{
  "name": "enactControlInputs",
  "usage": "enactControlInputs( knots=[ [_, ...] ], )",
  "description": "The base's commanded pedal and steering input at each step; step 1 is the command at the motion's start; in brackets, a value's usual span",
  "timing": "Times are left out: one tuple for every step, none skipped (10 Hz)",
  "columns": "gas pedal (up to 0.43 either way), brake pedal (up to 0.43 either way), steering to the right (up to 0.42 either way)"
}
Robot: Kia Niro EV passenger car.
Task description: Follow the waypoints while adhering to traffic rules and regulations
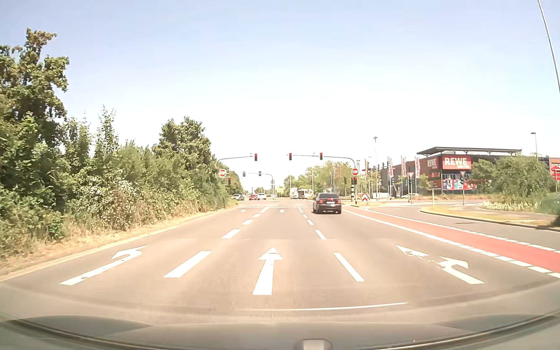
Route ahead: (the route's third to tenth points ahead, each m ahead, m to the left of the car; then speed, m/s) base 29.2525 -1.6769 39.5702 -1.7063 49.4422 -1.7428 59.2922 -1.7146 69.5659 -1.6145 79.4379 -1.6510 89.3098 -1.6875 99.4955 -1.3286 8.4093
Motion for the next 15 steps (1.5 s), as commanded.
enactControlInputs(
  knots=[
    [0.0,0.22,-0.003],
    [0.0,0.22,-0.003],
    [0.0,0.22,-0.003],
    [0.0,0.22,-0.003],
    [0.0,0.22,-0.003],
    [0.0,0.226,-0.003],
    [0.0,0.226,-0.003],
    [0.0,0.22,-0.003],
    [0.0,0.226,-0.003],
    [0.0,0.226,-0.003],
    [0.0,0.226,-0.003],
    [0.0,0.226,-0.002],
    [0.0,0.22,-0.002],
    [0.0,0.22,-0.002],
    [0.0,0.22,-0.002]
  ],
)
